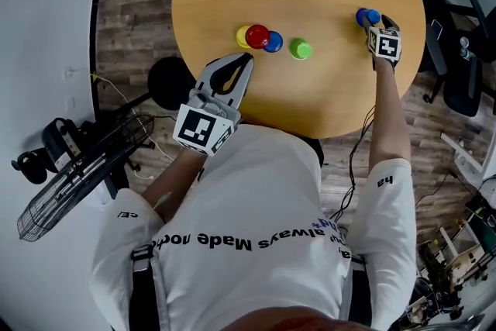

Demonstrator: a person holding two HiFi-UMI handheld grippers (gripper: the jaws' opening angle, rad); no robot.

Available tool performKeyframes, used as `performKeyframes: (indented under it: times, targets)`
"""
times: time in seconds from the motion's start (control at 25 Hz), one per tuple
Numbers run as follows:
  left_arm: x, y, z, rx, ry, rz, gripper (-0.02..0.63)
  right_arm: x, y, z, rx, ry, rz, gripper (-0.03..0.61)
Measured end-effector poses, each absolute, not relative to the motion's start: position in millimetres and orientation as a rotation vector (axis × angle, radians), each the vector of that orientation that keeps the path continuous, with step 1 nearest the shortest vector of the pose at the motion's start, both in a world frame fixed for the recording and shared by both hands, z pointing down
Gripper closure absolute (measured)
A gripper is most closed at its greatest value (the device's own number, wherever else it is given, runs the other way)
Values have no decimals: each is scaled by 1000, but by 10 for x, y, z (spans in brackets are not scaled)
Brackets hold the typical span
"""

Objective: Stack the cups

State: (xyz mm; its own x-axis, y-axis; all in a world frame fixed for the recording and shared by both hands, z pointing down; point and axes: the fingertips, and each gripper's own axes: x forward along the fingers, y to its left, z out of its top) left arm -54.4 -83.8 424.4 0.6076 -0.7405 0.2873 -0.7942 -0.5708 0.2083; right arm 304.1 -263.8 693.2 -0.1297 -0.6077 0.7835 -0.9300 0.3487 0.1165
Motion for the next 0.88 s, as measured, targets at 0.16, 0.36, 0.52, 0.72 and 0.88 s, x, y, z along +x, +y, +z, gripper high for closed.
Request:
performKeyframes:
  times: [0.16,0.36,0.52,0.72,0.88]
  targets:
    - [-530,-868,4272,2511,-1241,244,581,3053,-2676,7030,1313,-1830,530,313]
    - [-553,-897,4291,2503,-1247,241,581,3021,-2652,7028,1289,-1831,524,328]
    - [-604,-892,4271,2508,-1253,229,581,2923,-2629,6890,1294,-1855,495,331]
    - [-611,-860,4222,2530,-1248,221,581,2773,-2587,6603,1289,-1898,446,331]
    - [-628,-800,4164,2545,-1251,193,581,2510,-2447,6318,1239,-1945,369,331]
